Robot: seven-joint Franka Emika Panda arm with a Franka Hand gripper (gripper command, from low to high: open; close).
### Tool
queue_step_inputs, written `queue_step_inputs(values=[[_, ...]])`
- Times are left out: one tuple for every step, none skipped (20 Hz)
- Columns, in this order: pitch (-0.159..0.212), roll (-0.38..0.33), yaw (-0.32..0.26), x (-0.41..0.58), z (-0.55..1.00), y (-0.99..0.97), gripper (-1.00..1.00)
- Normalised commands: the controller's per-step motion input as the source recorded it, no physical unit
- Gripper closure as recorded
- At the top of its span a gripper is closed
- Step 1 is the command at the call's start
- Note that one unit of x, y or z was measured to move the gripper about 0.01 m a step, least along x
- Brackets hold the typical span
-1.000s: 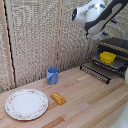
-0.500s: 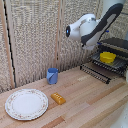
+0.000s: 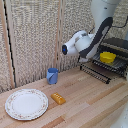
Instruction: Please reach out your grabber to the yellow dish. Tenderly grip the yellow dish using your grabber. Set the yellow dish on the baking sheet. Posit your grabber on the rim of the baking sheet carrying the yellow dish. Mindfully slide the baking sheet with the yellow dish into the oven. Let go of your grabber's hold on the baking sheet's edge when it is entirely in the oven.
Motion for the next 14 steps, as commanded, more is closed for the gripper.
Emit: queue_step_inputs(values=[[0.0, 0.0, 0.196, 0.071, -0.15, -0.4, -1.0], [0.0, 0.002, 0.187, 0.091, -0.14, -0.41, -1.0], [0.0, 0.01, 0.184, 0.074, -0.15, -0.4, -1.0], [0.0, 0.025, 0.171, 0.063, -0.17, -0.43, -1.0], [0.0, 0.023, 0.165, 0.023, -0.19, -0.42, -1.0], [0.005, 0.021, 0.146, 0.091, -0.23, -0.39, -1.0], [0.023, 0.016, 0.132, 0.16, -0.27, -0.35, -1.0], [0.03, 0.0, 0.126, 0.169, -0.3, -0.24, -1.0], [0.029, 0.0, 0.122, 0.169, -0.32, -0.16, -1.0], [0.041, -0.047, 0.104, 0.214, -0.44, 0.0, -1.0], [0.06, -0.125, 0.093, 0.229, -0.47, 0.23, -1.0], [0.064, -0.151, 0.086, 0.191, -0.46, 0.33, -1.0], [0.049, -0.121, 0.086, 0.154, -0.43, 0.27, -1.0], [0.031, -0.096, 0.084, 0.106, -0.34, 0.17, -1.0]])
